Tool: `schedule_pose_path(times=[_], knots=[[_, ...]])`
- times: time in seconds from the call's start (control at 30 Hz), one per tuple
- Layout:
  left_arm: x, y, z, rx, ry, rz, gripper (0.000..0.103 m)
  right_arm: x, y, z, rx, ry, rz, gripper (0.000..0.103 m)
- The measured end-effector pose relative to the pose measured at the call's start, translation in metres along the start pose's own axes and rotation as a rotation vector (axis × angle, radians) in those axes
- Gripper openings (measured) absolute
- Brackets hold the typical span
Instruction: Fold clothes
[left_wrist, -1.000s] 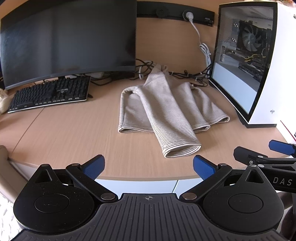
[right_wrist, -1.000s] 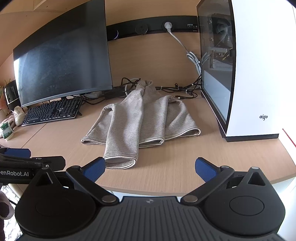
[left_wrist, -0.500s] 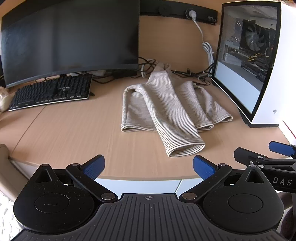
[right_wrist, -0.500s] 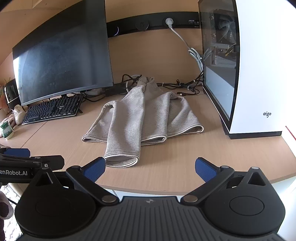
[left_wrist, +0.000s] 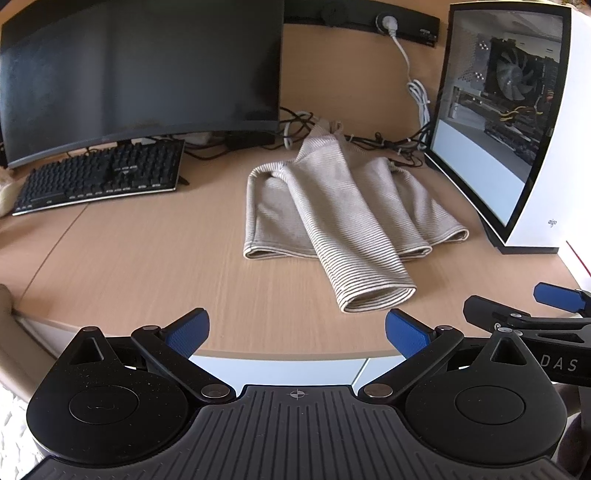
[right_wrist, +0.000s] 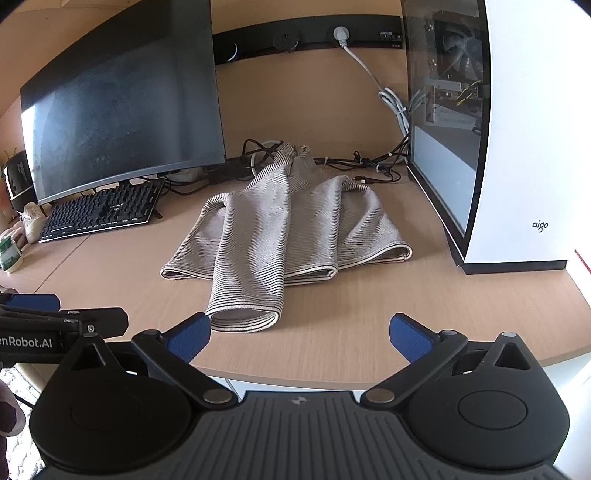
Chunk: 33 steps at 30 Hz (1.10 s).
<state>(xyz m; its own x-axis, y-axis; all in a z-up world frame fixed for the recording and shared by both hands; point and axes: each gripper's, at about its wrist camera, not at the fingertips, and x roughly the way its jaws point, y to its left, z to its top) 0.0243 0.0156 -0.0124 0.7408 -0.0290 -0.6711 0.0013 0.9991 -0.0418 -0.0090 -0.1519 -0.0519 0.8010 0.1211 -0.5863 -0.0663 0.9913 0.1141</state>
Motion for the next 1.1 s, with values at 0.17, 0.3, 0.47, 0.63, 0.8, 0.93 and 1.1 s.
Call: schedule_pose_path(times=[0.17, 0.3, 0.47, 0.63, 0.8, 0.93, 1.1], knots=[[0.013, 0.003, 0.009, 0.007, 0.017, -0.035, 0.103, 0.010, 0.001, 0.005, 0.014, 0.017, -0.011, 0.103], [0.027, 0.010, 0.023, 0.014, 0.025, -0.071, 0.103, 0.023, 0.003, 0.014, 0.040, 0.029, -0.032, 0.103], [0.051, 0.026, 0.045, 0.018, 0.041, -0.132, 0.103, 0.041, 0.009, 0.030, 0.100, 0.036, -0.073, 0.103], [0.077, 0.051, 0.067, 0.023, 0.080, -0.222, 0.103, 0.054, 0.018, 0.045, 0.167, 0.044, -0.131, 0.103], [0.104, 0.070, 0.085, 0.010, 0.125, -0.307, 0.103, 0.062, 0.029, 0.055, 0.209, 0.065, -0.189, 0.103], [0.128, 0.075, 0.096, -0.006, 0.153, -0.364, 0.103, 0.067, 0.032, 0.061, 0.210, 0.084, -0.214, 0.103], [0.149, 0.073, 0.104, -0.027, 0.176, -0.415, 0.103, 0.080, 0.022, 0.066, 0.204, 0.107, -0.219, 0.103]])
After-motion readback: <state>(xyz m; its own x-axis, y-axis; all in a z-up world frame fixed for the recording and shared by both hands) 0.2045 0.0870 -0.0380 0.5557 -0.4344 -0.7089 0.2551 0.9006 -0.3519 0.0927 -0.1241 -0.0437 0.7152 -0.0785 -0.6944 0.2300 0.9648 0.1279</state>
